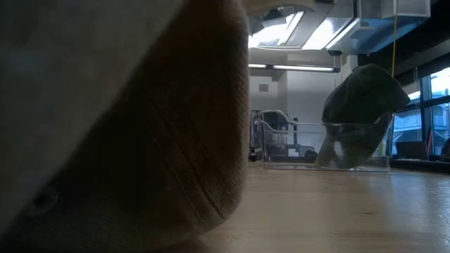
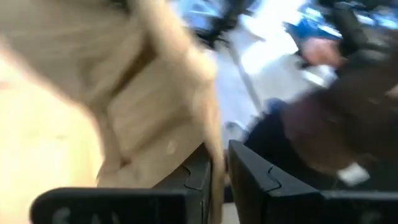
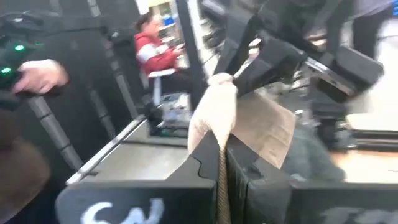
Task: Pick & Place hat
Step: Put the right brown cap into the left transparent bin
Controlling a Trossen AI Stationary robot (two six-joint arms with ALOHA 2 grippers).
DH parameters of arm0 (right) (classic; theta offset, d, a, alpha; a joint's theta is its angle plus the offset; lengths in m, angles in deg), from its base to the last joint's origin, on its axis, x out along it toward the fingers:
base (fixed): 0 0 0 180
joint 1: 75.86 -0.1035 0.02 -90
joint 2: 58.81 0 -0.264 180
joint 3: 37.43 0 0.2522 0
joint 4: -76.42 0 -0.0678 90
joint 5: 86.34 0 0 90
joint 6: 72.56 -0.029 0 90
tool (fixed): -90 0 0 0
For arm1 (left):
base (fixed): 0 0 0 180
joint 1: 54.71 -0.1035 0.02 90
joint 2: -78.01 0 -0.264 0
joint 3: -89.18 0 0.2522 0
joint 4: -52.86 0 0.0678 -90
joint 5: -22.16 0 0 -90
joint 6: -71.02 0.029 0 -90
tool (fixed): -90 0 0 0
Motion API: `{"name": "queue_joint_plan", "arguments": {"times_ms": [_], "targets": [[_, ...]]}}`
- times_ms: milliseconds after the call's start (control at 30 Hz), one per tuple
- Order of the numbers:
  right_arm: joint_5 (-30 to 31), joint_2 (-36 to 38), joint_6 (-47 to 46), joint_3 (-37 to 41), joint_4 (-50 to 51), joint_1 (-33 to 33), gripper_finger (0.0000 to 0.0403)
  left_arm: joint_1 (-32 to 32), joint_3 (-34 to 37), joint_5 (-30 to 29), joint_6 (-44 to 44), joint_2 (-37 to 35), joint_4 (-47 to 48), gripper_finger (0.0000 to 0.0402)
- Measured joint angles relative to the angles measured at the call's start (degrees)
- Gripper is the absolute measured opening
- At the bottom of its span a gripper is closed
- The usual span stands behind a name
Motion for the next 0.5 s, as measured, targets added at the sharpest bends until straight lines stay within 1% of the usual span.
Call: {"name": "queue_joint_plan", "arguments": {"times_ms": [67,133,200,233,367,433,500], "targets": [[5.0,1.8,-0.3,0.0,2.2,-0.7,0.0006,-0.1,0.0,-8.7,-3.0,-1.7,0.7,0.0047],[10.2,2.7,-0.4,0.0,3.0,-1.6,0.0006,-0.1,0.0,-18.2,-7.8,-3.1,0.7,0.0050],[14.4,3.0,-0.9,0.0,3.7,-2.0,0.0006,0.3,0.0,-25.5,-13.2,-3.9,0.6,0.0051],[15.8,3.0,-1.2,0.0,3.7,-2.2,0.0006,0.6,0.0,-28.0,-14.7,-4.1,0.6,0.0052],[19.5,2.6,-1.6,0.0,3.7,-2.2,0.0006,1.7,0.0,-31.5,-15.4,-4.3,0.9,0.0049],[21.8,2.1,-1.6,0.0,3.7,-2.3,0.0006,2.6,0.0,-34.5,-15.6,-4.1,0.1,0.0049],[22.9,1.1,-1.6,0.0,3.5,-2.3,0.0006,3.7,0.0,-37.9,-14.9,-3.3,-1.4,0.0050]]}}
